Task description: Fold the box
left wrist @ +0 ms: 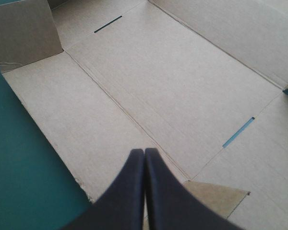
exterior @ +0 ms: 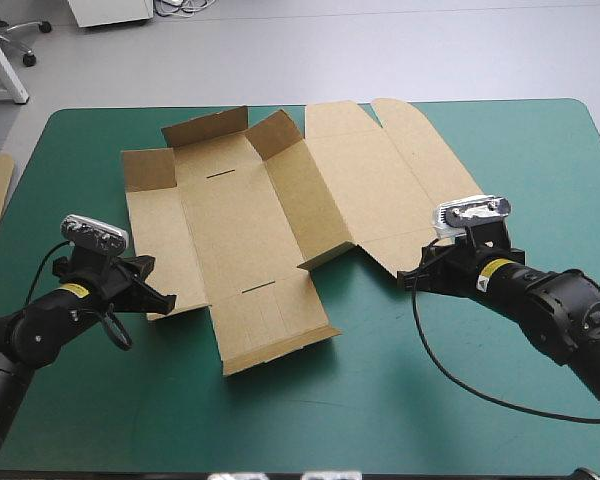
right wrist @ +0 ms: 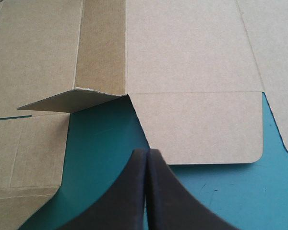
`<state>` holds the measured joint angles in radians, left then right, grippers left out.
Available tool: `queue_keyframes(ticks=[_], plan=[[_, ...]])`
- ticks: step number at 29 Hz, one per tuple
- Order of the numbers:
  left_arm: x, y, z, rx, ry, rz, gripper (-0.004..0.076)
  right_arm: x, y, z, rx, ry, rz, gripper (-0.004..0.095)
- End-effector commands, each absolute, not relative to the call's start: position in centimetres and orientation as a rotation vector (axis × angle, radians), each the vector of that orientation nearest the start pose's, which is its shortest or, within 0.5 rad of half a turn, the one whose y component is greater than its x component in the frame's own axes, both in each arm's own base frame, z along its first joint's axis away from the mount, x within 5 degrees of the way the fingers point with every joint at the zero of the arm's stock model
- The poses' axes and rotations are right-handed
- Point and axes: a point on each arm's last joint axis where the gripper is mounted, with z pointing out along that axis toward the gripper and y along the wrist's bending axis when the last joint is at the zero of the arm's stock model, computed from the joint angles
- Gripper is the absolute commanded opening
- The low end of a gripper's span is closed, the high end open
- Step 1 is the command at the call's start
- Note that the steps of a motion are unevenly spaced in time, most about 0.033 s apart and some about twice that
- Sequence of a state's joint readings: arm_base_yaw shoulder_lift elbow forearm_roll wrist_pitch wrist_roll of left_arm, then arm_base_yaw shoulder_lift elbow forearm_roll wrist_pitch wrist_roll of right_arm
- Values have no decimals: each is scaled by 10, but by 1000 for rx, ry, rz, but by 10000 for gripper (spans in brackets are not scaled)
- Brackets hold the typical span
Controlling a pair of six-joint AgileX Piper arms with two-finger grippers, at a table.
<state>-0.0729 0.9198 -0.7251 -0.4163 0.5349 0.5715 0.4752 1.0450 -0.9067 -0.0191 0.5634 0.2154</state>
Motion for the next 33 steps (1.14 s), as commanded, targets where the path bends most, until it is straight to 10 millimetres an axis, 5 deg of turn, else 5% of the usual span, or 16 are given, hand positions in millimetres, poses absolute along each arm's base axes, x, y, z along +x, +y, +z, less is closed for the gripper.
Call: queue_keyframes(ticks=[1, 15, 24, 33], plan=[[186, -32, 333, 372, 2022, -141, -14, 195, 98, 364, -287, 2072, 389, -34], [223, -30, 299, -76, 2230, -425, -13, 195, 97, 363, -294, 2078, 377, -34], [244, 15, 305, -248, 2220, -705, 0, 195, 97, 363, -296, 2080, 374, -34], [250, 72, 274, -418, 2205, -1040, 0, 194, 97, 362, -306, 2090, 367, -34]])
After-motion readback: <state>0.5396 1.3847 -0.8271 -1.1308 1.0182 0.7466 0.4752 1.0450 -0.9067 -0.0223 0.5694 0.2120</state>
